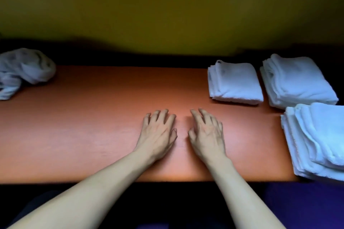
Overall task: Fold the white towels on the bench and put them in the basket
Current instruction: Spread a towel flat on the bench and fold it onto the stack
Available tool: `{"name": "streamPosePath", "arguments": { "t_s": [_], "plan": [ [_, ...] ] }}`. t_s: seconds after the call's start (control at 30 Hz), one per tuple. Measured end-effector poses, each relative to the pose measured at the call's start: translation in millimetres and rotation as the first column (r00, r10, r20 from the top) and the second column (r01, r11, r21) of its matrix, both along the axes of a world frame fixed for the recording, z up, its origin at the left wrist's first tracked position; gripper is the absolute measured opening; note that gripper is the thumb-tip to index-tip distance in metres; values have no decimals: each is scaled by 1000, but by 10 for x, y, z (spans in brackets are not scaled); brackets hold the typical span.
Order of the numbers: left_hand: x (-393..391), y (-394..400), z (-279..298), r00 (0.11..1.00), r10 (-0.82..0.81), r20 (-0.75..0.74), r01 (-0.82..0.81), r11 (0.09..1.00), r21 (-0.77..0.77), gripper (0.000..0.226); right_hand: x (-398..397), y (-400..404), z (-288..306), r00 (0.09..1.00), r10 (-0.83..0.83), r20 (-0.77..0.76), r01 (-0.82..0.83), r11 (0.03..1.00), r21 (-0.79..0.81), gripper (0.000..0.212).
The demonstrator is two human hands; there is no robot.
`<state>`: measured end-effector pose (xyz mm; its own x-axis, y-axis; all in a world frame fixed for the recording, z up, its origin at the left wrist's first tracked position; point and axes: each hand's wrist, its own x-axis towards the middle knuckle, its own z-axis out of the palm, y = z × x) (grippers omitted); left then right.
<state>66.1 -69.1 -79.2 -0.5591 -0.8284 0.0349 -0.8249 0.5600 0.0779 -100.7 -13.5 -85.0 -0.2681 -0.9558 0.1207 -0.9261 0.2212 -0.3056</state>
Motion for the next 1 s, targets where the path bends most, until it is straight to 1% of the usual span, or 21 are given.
{"name": "streamPosePath", "arguments": {
  "t_s": [0.13, 0.4, 0.5, 0.57, 0.67, 0.8, 0.83, 0.93, 1.0],
  "plan": [
    [710, -45, 113, 990, 124, -73, -128, 991, -45, 46, 610, -210, 114, 995, 96, 40, -96, 995, -4, 61],
    [1986, -380, 195, 937, 335, -100, -345, 933, -108, 46, 1740, -883, 182, 967, 238, 91, -241, 970, 17, 61],
    [2358, -591, 151, 909, 401, -113, -413, 903, -118, 46, 2100, -1159, 138, 949, 306, 80, -310, 950, 43, 62],
    [2556, -779, 127, 894, 432, -121, -445, 888, -116, 49, 2258, -1323, 113, 935, 351, 44, -354, 932, 78, 62],
    [2974, -1246, 127, 845, 519, -129, -533, 838, -118, 55, 2541, -1597, 39, 924, 381, 13, -381, 920, 92, 61],
    [3417, -1908, 226, 801, 595, -74, -598, 785, -160, 71, 2680, -1753, -63, 939, 344, 13, -342, 928, 146, 59],
    [3496, -2042, 237, 795, 604, -53, -602, 778, -180, 71, 2679, -1752, -82, 940, 341, 17, -340, 928, 151, 59],
    [3667, -2359, 250, 791, 611, 23, -594, 777, -209, 61, 2681, -1744, -97, 935, 351, 41, -353, 921, 163, 59],
    [3732, -2524, 269, 788, 610, 79, -594, 789, -156, 60, 2677, -1760, -97, 936, 349, 43, -351, 920, 173, 59]
  ]
}}
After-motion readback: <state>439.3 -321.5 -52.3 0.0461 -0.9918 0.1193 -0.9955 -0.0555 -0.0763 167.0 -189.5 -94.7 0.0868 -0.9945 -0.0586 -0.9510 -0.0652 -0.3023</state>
